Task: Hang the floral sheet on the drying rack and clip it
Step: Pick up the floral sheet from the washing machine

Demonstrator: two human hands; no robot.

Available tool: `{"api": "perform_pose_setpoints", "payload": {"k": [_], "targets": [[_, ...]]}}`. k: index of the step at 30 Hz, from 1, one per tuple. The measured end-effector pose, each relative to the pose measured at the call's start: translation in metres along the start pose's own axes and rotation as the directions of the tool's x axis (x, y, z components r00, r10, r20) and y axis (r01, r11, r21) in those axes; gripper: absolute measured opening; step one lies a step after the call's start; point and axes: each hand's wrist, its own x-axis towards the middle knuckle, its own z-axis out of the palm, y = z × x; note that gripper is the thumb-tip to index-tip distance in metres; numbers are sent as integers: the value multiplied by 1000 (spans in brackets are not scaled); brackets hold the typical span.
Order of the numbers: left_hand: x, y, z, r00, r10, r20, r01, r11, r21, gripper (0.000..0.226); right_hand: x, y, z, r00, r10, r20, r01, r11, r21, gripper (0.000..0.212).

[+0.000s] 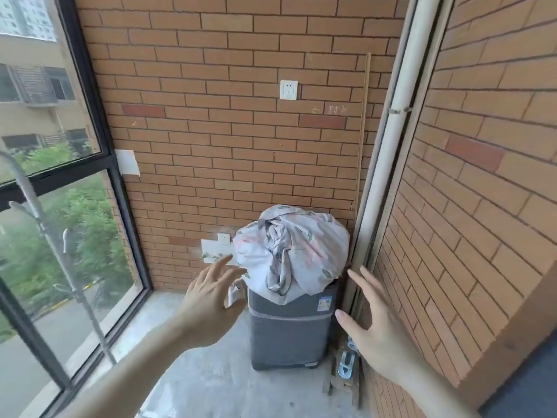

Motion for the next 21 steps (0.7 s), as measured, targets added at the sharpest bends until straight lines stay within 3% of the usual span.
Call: {"api": "perform_pose_setpoints", "payload": {"k": [11,21], "targets": [[164,-34,69,991,-14,132,21,998,-52,58,130,88,32,991,135,21,-135,991,-10,68],[336,-85,136,950,-234,206,250,967,-56,69,324,206,76,975,187,120,-190,982,15,71]]}}
